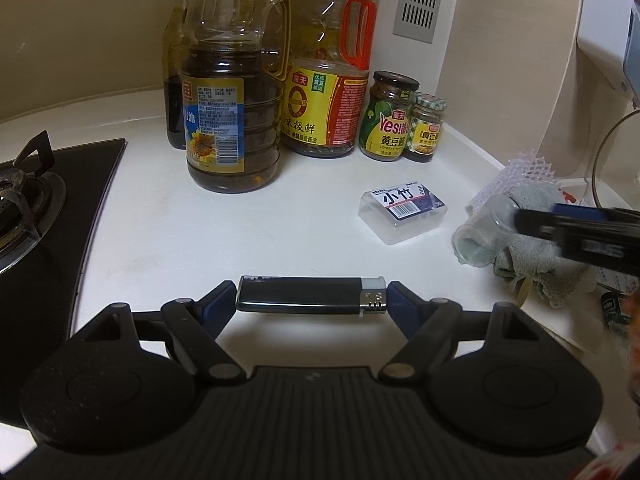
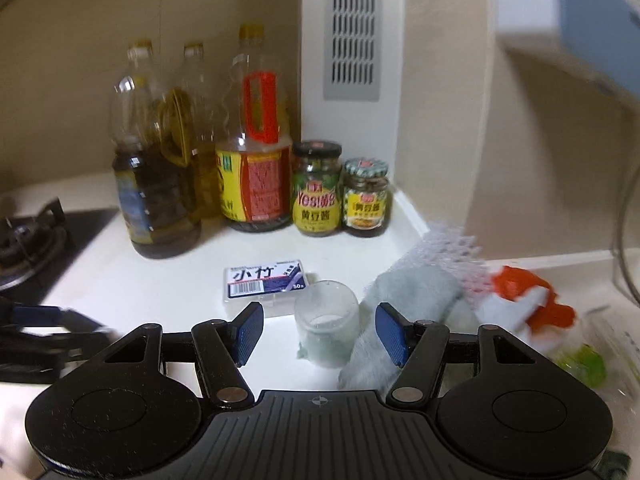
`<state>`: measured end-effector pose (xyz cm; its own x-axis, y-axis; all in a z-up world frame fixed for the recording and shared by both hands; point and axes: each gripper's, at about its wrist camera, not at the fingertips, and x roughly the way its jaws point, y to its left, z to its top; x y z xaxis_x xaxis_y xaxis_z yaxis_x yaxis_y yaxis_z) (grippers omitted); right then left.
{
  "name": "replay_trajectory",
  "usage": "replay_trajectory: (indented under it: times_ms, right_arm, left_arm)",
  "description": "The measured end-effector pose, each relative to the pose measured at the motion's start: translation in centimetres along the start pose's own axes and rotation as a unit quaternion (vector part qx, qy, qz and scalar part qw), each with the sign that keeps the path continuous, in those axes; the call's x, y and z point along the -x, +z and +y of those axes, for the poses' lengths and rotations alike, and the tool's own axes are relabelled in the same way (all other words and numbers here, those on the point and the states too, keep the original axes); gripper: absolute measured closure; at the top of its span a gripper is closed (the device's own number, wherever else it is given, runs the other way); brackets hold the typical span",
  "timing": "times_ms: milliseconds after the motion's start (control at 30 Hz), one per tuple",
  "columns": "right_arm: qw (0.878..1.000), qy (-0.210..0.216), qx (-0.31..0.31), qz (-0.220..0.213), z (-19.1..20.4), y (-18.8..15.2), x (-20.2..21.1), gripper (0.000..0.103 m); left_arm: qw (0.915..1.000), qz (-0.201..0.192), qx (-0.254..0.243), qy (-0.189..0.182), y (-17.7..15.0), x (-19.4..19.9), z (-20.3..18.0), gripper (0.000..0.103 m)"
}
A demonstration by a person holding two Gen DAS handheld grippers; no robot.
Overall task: Collect trash
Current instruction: 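Grasp the clear plastic cup with the right tool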
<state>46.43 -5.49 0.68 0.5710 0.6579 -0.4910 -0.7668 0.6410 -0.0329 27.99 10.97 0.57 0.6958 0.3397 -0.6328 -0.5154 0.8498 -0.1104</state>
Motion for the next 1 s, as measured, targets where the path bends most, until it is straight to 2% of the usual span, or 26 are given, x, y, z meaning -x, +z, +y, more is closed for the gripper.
replay_trajectory:
  times_ms: [200,367,433,467,733,1000]
  right_arm:
    - [0.999,-0.01,0.026,0.034,-0.3,-0.6,-4.9,0.041]
    - [0.999,-0.02,0.034,0.034,-0.2,-1.0,-6.0,0.041]
    - [0.999,-0.02,0.031,0.031,-0.1,-1.0,-6.0,0.053]
    - [0.999,-0.022,0.032,0.031,-0.1,-1.0,-5.9,0.055]
    - [0.999,-0.02,0.037,-0.002,0.7,-0.8,-2.7,0.055]
    - [0.999,0.02,0.027,-0.025,3.0,-1.3,2.6,0.055]
  left_arm:
    - [1.0,0.004,0.002,0.006,-0.3,0.5,0.3,0.024]
    - [0.9999,0.003,0.003,0.01,-0.4,0.9,0.7,0.024]
    - [0.9999,0.002,0.003,0.01,-0.4,1.1,0.7,0.024]
    - [0.9999,0.003,0.003,0.01,-0.4,1.1,0.7,0.024]
    - [1.0,0.001,-0.002,0.006,-0.9,2.0,0.2,0.024]
    - [0.9999,-0.004,-0.012,-0.004,-1.8,3.8,-0.2,0.024]
